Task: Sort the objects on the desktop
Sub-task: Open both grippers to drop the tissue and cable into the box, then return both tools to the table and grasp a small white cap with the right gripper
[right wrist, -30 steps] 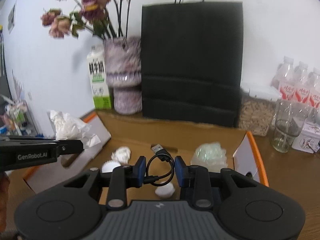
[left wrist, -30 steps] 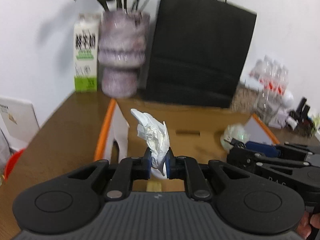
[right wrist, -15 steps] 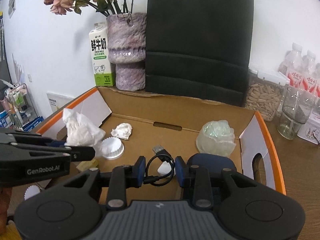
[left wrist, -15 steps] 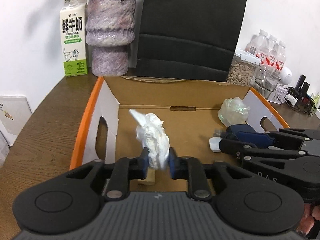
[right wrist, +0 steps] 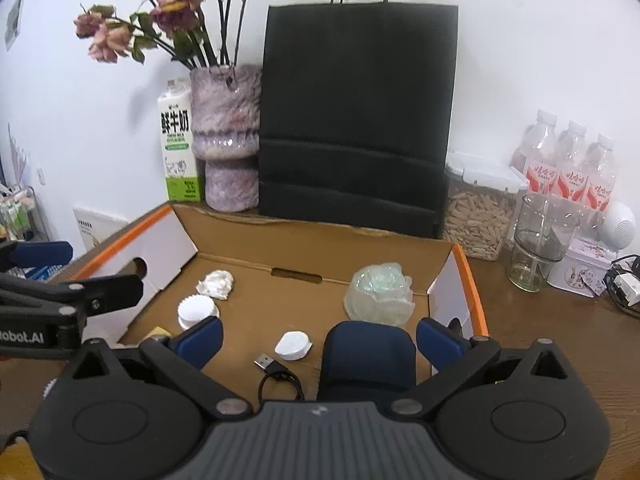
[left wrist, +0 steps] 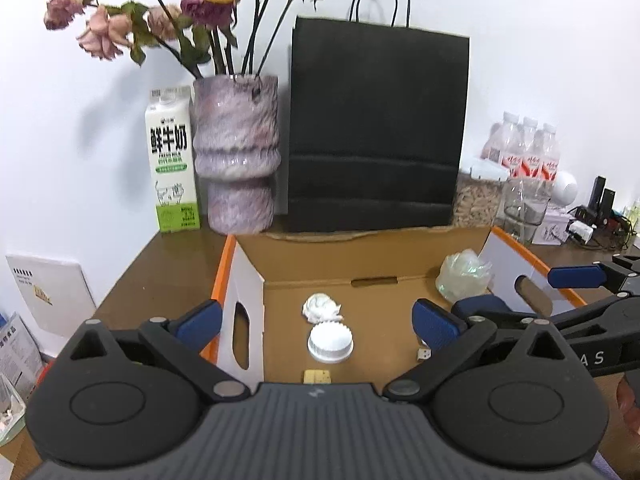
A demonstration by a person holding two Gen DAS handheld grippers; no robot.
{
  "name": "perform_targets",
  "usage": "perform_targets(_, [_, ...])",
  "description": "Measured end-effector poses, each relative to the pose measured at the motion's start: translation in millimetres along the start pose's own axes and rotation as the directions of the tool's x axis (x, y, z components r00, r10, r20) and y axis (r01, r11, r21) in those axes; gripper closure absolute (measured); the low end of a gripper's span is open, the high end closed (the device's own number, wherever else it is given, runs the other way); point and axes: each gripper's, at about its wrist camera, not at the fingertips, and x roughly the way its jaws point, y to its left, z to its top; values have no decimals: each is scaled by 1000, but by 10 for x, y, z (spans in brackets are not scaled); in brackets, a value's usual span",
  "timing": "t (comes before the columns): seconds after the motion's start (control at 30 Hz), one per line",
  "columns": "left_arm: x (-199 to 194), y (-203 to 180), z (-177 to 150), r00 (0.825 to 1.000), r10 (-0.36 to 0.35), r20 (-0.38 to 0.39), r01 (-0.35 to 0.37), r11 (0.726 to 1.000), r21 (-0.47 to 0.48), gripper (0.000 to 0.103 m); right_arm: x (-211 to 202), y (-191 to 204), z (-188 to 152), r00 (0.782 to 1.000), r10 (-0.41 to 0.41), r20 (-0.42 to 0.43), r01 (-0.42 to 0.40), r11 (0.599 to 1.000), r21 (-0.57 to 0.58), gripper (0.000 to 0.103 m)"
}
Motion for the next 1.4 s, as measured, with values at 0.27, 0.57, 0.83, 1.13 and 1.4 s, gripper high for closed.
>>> perform_targets(0.27, [-129,-12,7,999,12,40,-12,1000,11,0,-160,4,12,999,5,41,-4,1000,-8,0])
perform_targets(0.57, [-416,0,21,994,28,101,-29,999,15,0,-535,18,14,992,17,126,-14,1000,-25,0])
perform_targets(0.83, [-745,-57,-86,992,30,126,-32,999,15,0,-885,53,-98,986,13,165,-6,999,-43,0])
perform_targets(1.13, [-1068,-16,-325,993,52,102,-50,999,-18,0,-1208,80,-309,986,15,167,-8,999,-46,0])
perform_targets(1.4, [-1262,94,-606,995,90,44,-89,995,-44,0,-1439,106,-636,990,17,137,-12,999,-38,0])
